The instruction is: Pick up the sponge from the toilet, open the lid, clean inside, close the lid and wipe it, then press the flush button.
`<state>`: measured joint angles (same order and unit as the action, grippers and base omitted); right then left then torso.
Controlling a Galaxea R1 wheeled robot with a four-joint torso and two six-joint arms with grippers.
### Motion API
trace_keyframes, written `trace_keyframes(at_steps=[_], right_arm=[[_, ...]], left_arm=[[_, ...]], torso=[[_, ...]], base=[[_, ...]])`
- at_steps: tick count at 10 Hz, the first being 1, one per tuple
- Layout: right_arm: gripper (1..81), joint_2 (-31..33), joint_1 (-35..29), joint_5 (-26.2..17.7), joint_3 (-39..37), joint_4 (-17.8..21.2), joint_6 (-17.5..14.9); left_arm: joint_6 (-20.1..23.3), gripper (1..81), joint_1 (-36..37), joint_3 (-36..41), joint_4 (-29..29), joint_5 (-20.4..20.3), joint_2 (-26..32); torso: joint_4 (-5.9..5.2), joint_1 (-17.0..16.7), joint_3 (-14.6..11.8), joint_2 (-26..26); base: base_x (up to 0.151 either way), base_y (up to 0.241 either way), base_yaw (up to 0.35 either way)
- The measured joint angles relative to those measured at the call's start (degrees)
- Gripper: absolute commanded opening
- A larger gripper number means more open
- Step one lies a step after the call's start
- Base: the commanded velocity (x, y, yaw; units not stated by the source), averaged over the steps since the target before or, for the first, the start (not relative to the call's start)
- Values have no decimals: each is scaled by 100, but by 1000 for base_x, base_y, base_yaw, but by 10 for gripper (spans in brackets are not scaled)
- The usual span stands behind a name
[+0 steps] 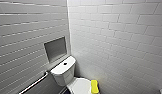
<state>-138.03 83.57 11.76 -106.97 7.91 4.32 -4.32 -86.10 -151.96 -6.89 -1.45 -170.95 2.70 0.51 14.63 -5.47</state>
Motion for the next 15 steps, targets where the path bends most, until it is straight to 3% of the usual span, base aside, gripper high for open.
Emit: trace_keyframes(at_steps=[2,7,9,12,15], right_arm=[[811,438,-313,48,681,2,102],[811,1375,-1215,66,1430,2,463],[811,1486,-1436,27,1513,2,524],[811,1591,-2306,-155,1517,0,624],[811,1579,-2555,-501,1150,-1,638]], left_arm=[[0,811,-80,0,-9,-4,-15],[0,811,-30,0,-20,-17,0],[0,811,-50,0,-20,-26,0],[0,811,-212,0,-18,-48,0],[0,811,-212,0,-16,-48,-48]], torso=[[0,114,131,-190],[0,750,1069,-1185],[0,940,1165,-1478],[0,1333,1204,-2103],[0,1733,1204,-2743]], base=[[0,0,0],[0,0,0],[0,0,0],[0,0,0],[0,0,0]])
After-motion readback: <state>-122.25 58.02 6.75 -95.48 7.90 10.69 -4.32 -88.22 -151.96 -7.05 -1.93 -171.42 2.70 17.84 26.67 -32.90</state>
